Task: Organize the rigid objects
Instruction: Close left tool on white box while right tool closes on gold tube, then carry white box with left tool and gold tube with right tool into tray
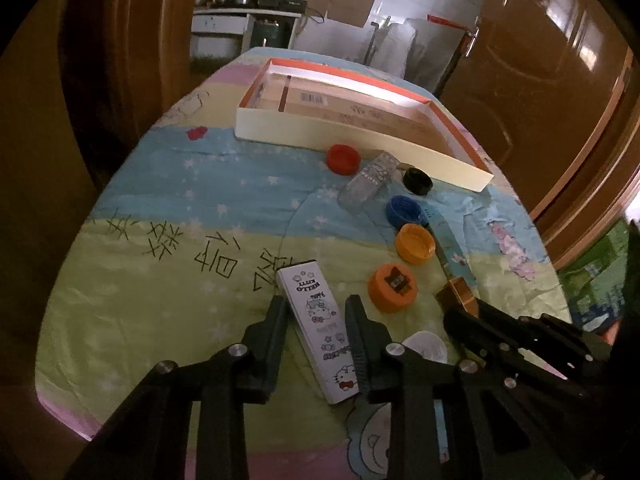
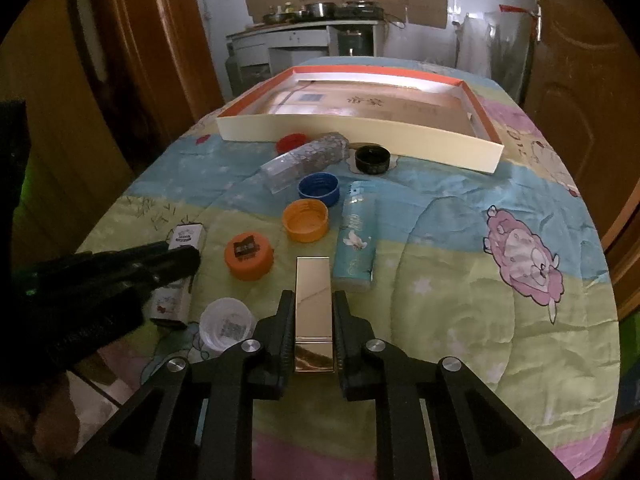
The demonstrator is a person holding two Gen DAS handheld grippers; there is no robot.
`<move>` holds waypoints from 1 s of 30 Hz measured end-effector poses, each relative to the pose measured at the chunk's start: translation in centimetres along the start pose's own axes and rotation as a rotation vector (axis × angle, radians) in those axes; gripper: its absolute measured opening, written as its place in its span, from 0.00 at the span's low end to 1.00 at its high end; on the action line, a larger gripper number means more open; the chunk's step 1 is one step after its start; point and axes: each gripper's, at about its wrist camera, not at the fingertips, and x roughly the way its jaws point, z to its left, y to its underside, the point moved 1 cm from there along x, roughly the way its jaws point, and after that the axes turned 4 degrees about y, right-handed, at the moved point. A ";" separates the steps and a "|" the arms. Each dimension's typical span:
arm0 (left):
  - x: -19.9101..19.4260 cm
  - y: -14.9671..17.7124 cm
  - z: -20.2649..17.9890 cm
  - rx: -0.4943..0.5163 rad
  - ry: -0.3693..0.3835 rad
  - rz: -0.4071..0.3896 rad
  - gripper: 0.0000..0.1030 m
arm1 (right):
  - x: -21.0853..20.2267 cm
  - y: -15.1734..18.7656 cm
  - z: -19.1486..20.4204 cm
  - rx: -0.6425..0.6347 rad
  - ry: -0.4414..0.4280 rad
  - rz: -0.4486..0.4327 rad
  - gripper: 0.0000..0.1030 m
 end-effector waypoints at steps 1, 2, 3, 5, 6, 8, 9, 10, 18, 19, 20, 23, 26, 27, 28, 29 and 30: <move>0.1 -0.1 0.2 -0.004 0.015 0.010 0.29 | 0.0 0.1 0.0 0.001 -0.002 0.000 0.18; 0.1 -0.2 0.2 0.001 0.016 0.020 0.29 | 0.0 0.1 0.0 0.001 -0.002 0.001 0.18; 0.2 -0.3 0.0 0.008 0.010 0.024 0.29 | 0.0 0.1 0.0 0.000 -0.001 0.000 0.18; 0.3 -0.2 -0.4 0.008 -0.016 0.020 0.31 | 0.0 0.1 0.0 0.000 -0.008 0.000 0.18; 0.4 -0.1 -0.6 0.005 -0.037 0.008 0.31 | 0.0 0.1 0.1 0.001 -0.015 -0.001 0.18; 0.8 0.2 -1.7 0.050 -0.104 -0.003 0.33 | -0.1 0.1 0.1 0.005 -0.026 -0.002 0.18; 1.0 0.3 -2.3 0.084 -0.138 -0.001 0.34 | -0.1 0.1 0.1 0.008 -0.029 -0.003 0.18; 1.4 0.4 -3.0 0.122 -0.172 0.000 0.38 | -0.1 0.2 0.1 0.010 -0.029 -0.004 0.18; 1.5 0.7 -2.7 0.166 -0.207 -0.064 0.27 | -0.6 0.3 -0.6 0.029 -0.029 -0.011 0.18; 1.5 0.6 -2.5 0.160 -0.201 -0.069 0.27 | -0.6 0.3 -0.5 0.031 -0.029 -0.012 0.18; 1.4 0.7 -2.3 0.155 -0.191 -0.073 0.27 | -0.7 0.3 -0.6 0.031 -0.030 -0.016 0.18; 1.1 0.5 -2.0 0.152 -0.163 -0.074 0.26 | -1.3 0.2 -0.5 0.025 -0.023 -0.044 0.18; 0.5 0.4 -2.0 0.137 -0.144 -0.088 0.26 | -1.8 0.0 -0.6 0.025 -0.025 -0.066 0.18; 0.2 0.2 -2.1 0.138 -0.146 -0.099 0.26 | -2.0 -0.1 -0.6 0.025 -0.026 -0.071 0.18; -0.2 0.0 -2.1 0.140 -0.148 -0.110 0.26 | -2.2 -0.2 -0.7 0.027 -0.027 -0.076 0.18; -0.6 -0.3 -2.1 0.143 -0.151 -0.122 0.26 | -2.4 -0.4 -0.8 0.031 -0.030 -0.082 0.18; -1.0 -0.5 -2.3 0.145 -0.152 -0.130 0.26 | -2.6 -0.5 -1.0 0.035 -0.035 -0.086 0.18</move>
